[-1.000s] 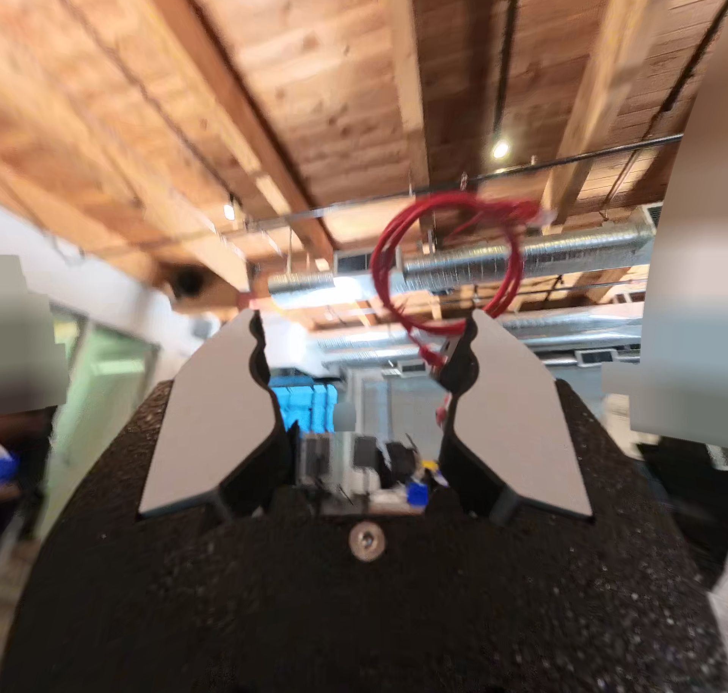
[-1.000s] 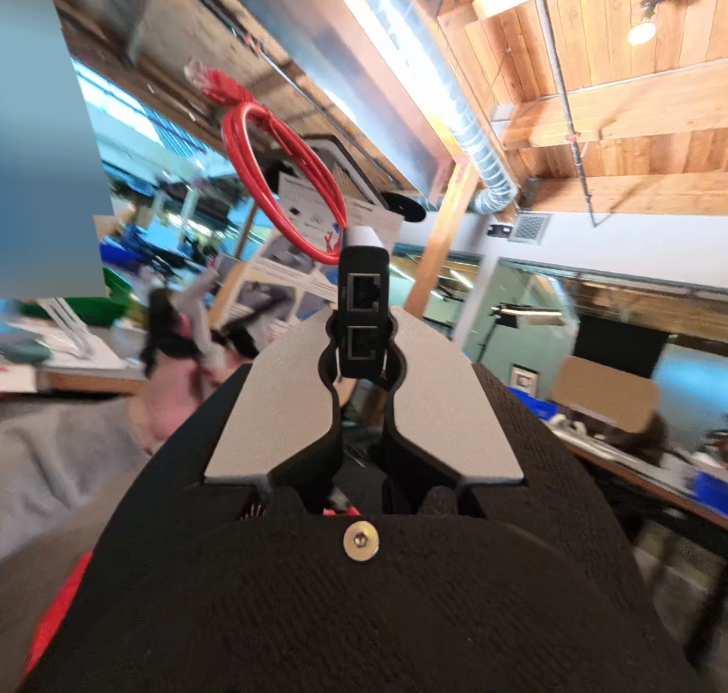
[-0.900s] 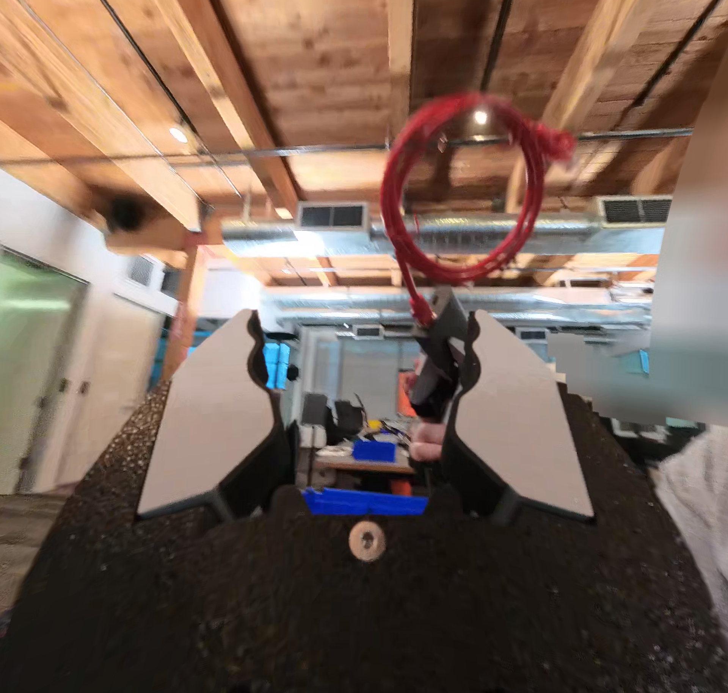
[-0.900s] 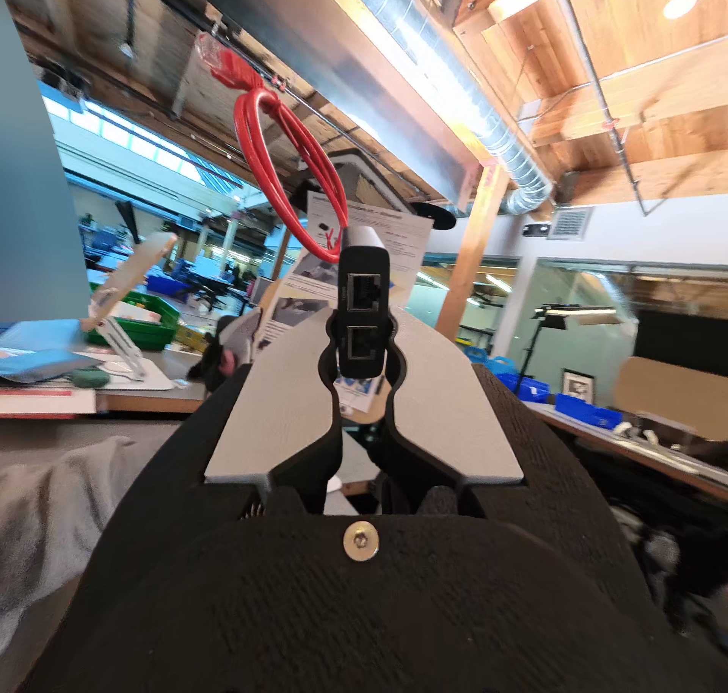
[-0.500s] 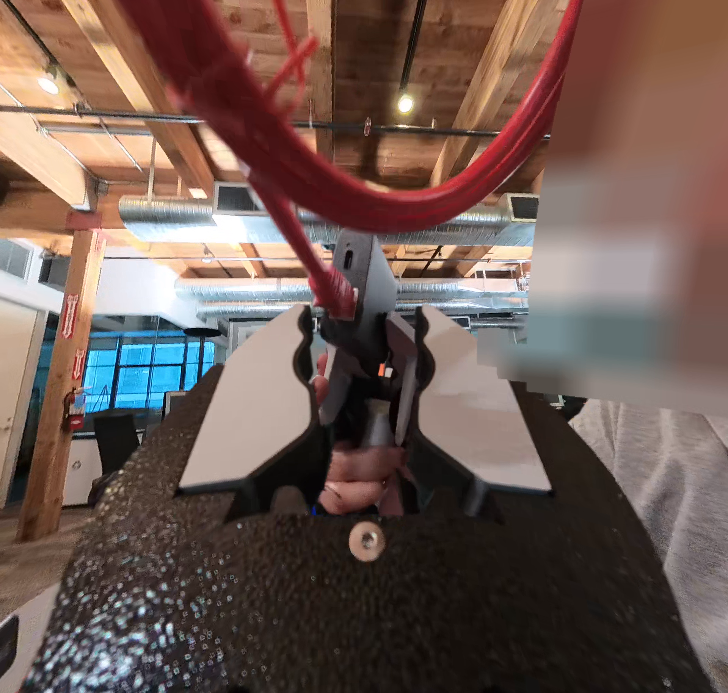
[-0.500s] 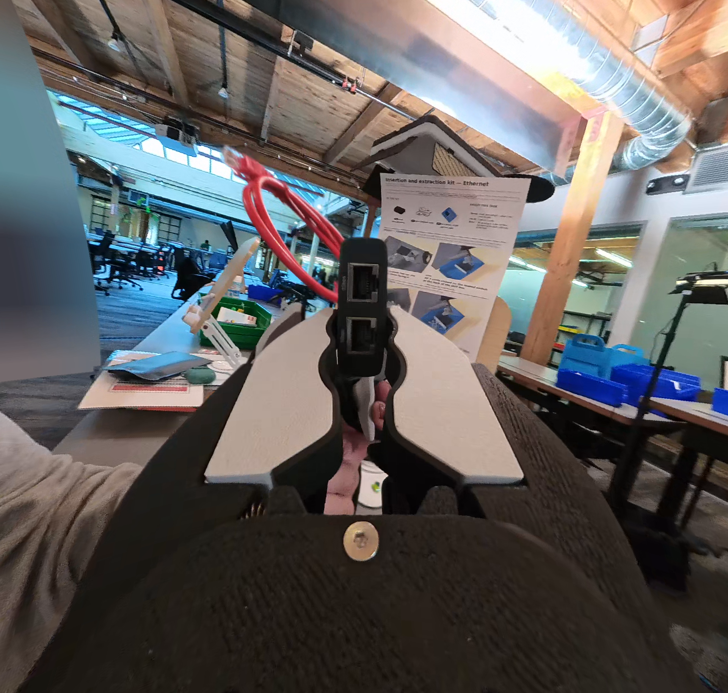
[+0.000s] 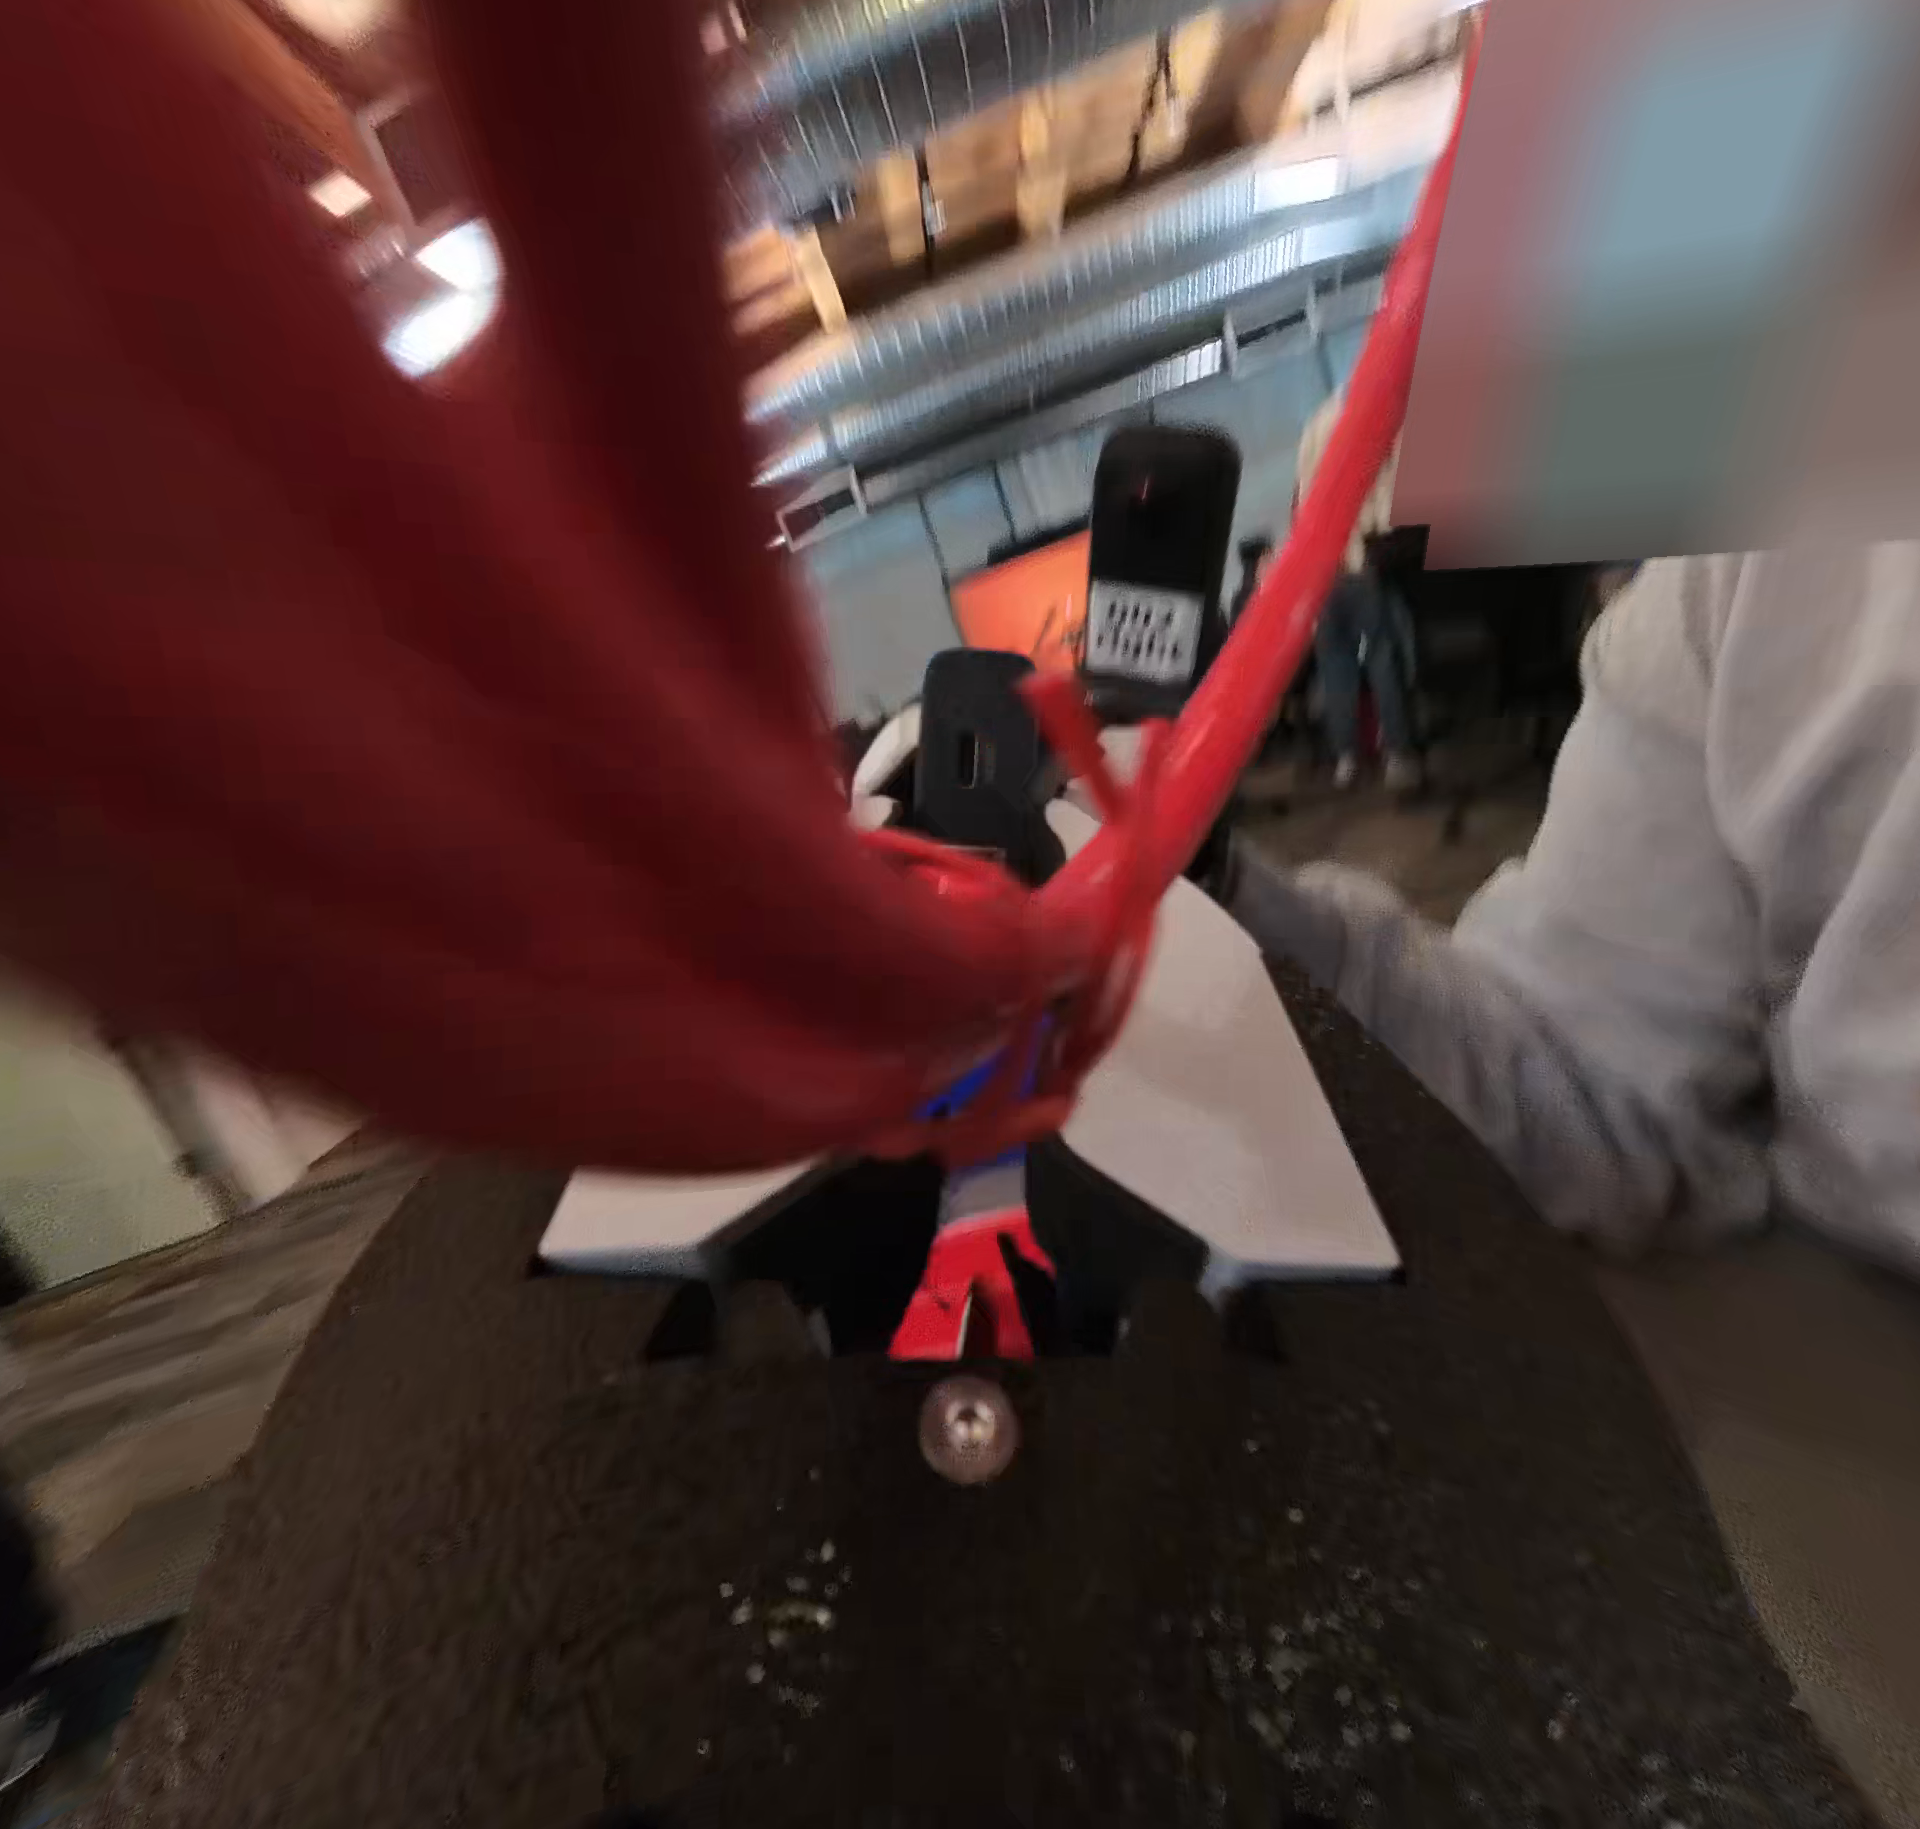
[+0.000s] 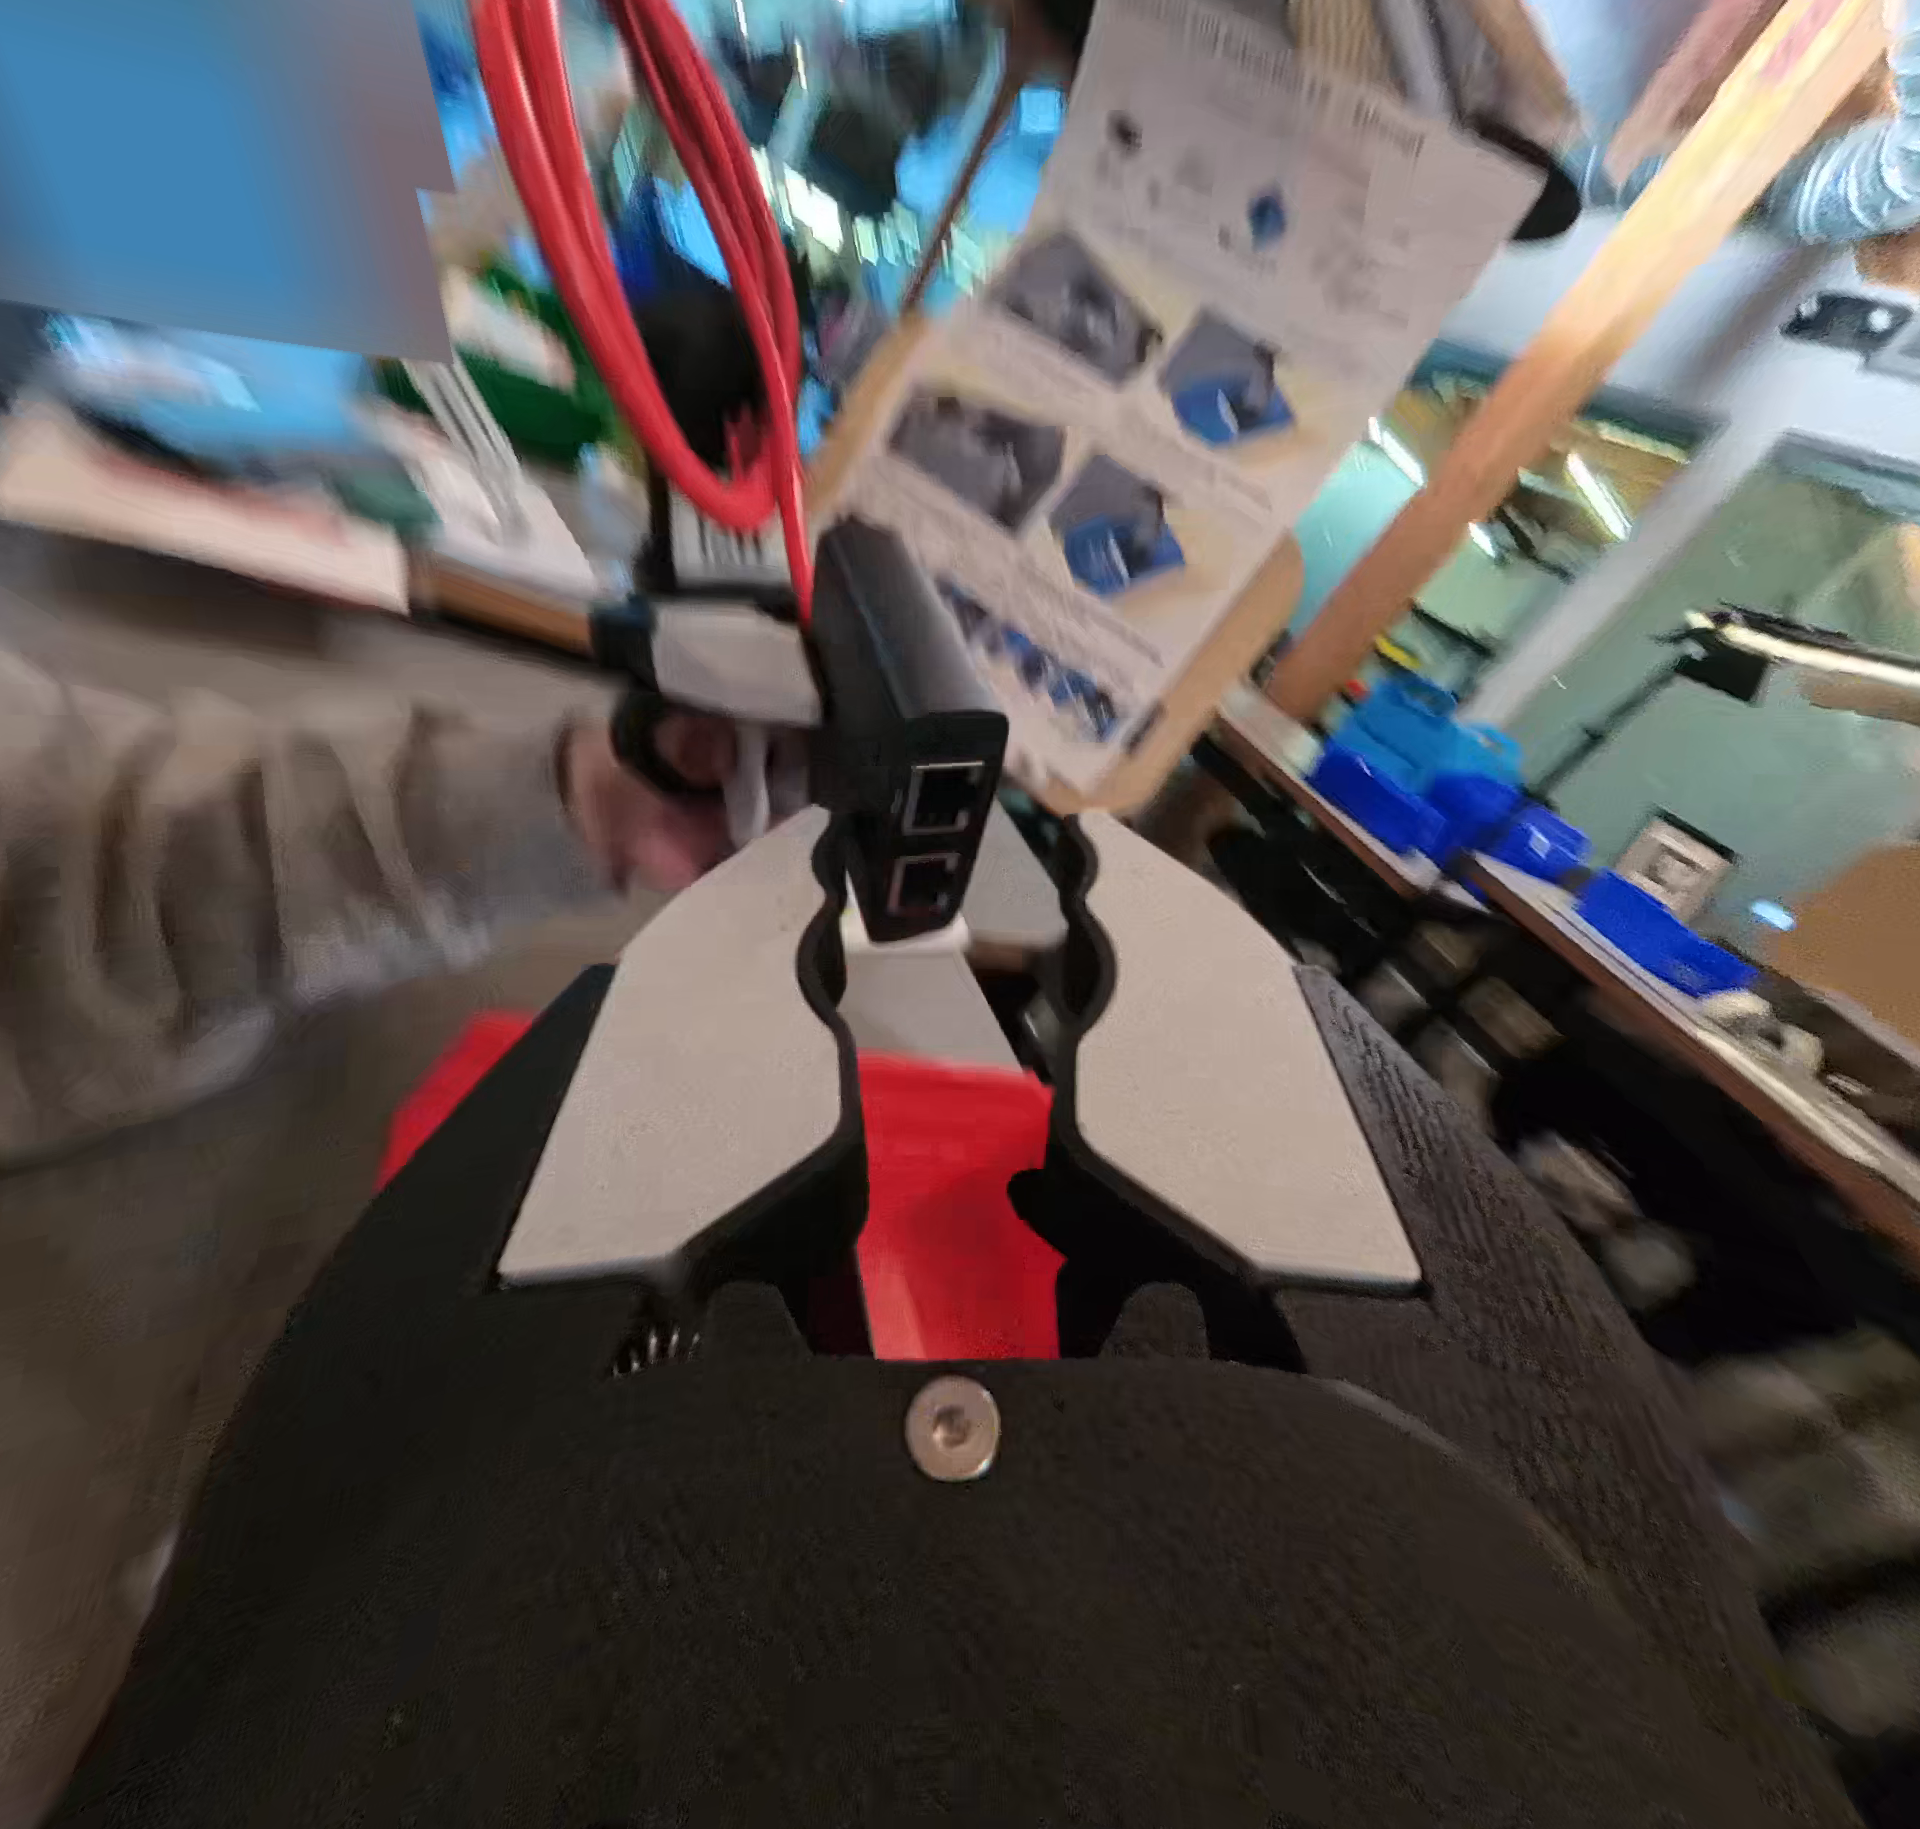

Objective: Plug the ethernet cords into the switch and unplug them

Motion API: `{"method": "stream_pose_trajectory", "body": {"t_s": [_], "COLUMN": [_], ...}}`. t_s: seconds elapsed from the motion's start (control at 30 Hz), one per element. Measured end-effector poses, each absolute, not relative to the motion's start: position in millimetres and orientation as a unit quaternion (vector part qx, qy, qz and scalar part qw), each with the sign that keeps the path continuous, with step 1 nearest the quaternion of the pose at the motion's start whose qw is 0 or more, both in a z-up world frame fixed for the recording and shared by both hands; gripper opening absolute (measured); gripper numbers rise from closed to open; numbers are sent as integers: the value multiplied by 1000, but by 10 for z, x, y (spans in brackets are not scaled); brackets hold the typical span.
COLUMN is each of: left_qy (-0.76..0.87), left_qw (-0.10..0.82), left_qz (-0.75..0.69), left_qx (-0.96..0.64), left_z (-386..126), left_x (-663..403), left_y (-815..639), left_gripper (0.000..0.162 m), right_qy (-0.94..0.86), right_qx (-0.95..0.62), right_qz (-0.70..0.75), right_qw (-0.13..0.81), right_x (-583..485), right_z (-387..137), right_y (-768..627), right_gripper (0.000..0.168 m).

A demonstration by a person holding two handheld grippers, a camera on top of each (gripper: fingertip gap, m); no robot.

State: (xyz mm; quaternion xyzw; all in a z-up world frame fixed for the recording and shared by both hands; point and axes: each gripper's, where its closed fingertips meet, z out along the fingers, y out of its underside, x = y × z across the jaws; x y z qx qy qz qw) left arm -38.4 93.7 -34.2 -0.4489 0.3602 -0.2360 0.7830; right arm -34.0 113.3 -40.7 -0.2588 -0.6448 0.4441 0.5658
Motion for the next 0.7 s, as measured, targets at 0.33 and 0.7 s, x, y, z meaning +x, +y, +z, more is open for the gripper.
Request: {"method": "stream_pose_trajectory", "body": {"t_s": [0.33, 0.7], "left_qy": [510, 480], "left_qw": [646, 730], "left_qz": [35, -45], "left_qx": [-566, -484], "left_z": [-869, -570], "left_x": [-401, -278], "left_y": [956, 751], "left_gripper": [21, 39], "right_qy": [-763, -718], "right_qx": [-244, -156], "right_qz": [178, 312], "right_qw": [572, 603], "right_x": [-422, -407], "right_z": [-960, -689], "right_y": [1102, 877], "right_gripper": [31, 19]}}
